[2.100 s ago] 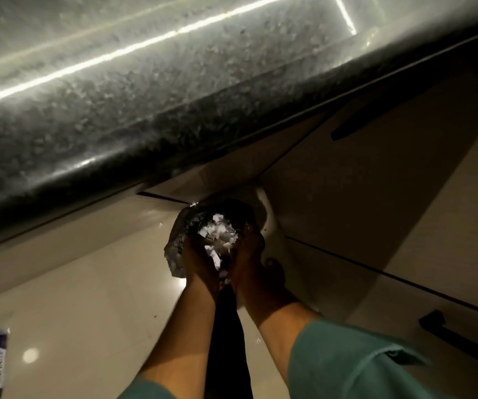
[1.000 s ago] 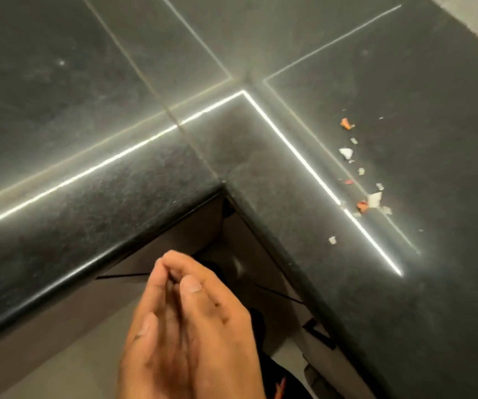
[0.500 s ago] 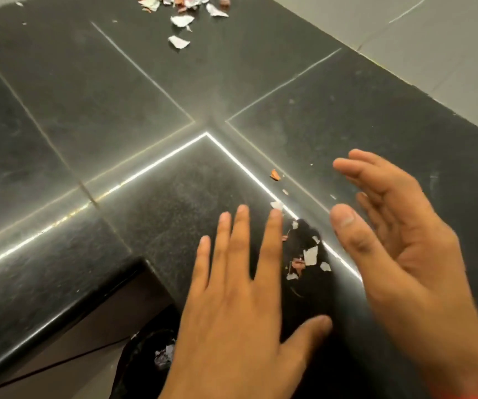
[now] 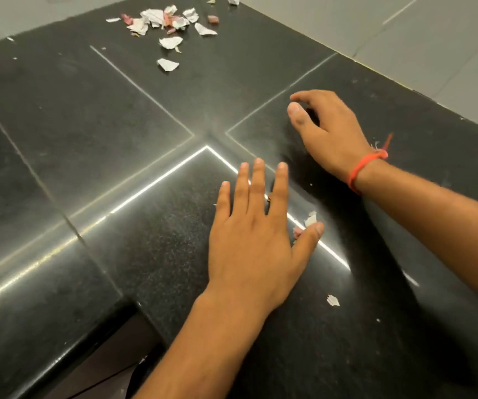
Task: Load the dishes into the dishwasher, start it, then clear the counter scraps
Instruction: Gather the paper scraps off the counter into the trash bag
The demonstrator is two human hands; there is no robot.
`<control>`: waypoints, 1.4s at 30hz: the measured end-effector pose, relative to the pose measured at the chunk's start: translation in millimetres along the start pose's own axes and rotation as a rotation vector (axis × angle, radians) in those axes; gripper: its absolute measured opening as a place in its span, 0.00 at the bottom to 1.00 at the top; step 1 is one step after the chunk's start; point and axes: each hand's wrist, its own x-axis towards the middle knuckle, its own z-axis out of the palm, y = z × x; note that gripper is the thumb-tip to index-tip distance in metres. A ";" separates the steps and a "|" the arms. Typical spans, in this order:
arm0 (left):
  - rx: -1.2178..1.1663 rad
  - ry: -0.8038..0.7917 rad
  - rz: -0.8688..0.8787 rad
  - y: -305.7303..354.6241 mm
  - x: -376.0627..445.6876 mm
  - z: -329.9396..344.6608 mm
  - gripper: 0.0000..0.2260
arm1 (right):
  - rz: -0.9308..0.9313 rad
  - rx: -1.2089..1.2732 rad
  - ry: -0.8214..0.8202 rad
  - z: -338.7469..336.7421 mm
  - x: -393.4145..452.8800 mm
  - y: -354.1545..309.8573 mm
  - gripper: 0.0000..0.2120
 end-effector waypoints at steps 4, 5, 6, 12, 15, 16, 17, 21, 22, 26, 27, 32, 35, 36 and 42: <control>-0.113 0.024 0.081 -3.9 12.8 -3.3 0.37 | -0.034 -0.076 -0.038 18.8 40.1 5.1 0.22; -0.220 0.025 0.096 -6.1 12.0 -7.7 0.37 | -0.033 -0.084 -0.050 23.3 42.8 5.4 0.24; -0.365 0.028 0.093 -7.8 10.6 -12.8 0.36 | -0.029 -0.093 -0.061 26.0 43.0 5.8 0.26; -0.899 0.178 -0.074 -50.5 31.3 -50.8 0.22 | -0.028 -0.164 -0.055 27.0 43.7 5.4 0.25; -0.698 0.267 -0.024 -102.6 82.2 -62.5 0.19 | -0.006 -0.232 -0.065 27.9 42.5 2.7 0.26; -0.648 0.282 -0.019 -121.7 103.7 -66.3 0.19 | -0.004 -0.249 -0.066 27.3 41.2 1.9 0.26; -0.602 0.288 -0.033 -140.6 129.8 -71.0 0.19 | -0.002 -0.261 -0.065 26.4 41.4 1.9 0.25; -0.461 0.271 -0.229 -217.5 234.4 -83.6 0.25 | 0.004 -0.322 -0.070 27.0 40.3 1.0 0.24; -0.447 0.275 -0.289 -234.5 259.1 -84.5 0.28 | 0.010 -0.334 -0.076 27.6 40.7 1.3 0.24; -0.324 0.201 -0.431 -278.6 326.0 -77.3 0.32 | 0.019 -0.344 -0.079 26.6 39.7 -0.1 0.22; -0.275 0.173 -0.426 -283.5 338.1 -73.8 0.32 | 0.025 -0.343 -0.081 25.5 40.2 -0.6 0.22; -0.107 0.042 -0.136 -270.8 351.2 -70.4 0.29 | 0.036 -0.342 -0.100 23.3 39.4 -3.6 0.22; -0.098 -0.058 0.129 -259.1 334.2 -72.5 0.31 | 0.055 -0.341 -0.111 22.5 38.0 -6.7 0.22; -0.081 -0.100 0.219 -254.1 325.5 -69.9 0.31 | 0.058 -0.341 -0.116 22.7 38.0 -7.1 0.22; -0.109 -0.292 0.664 -193.8 231.9 -61.7 0.29 | 0.078 -0.340 -0.126 21.1 38.4 -9.9 0.22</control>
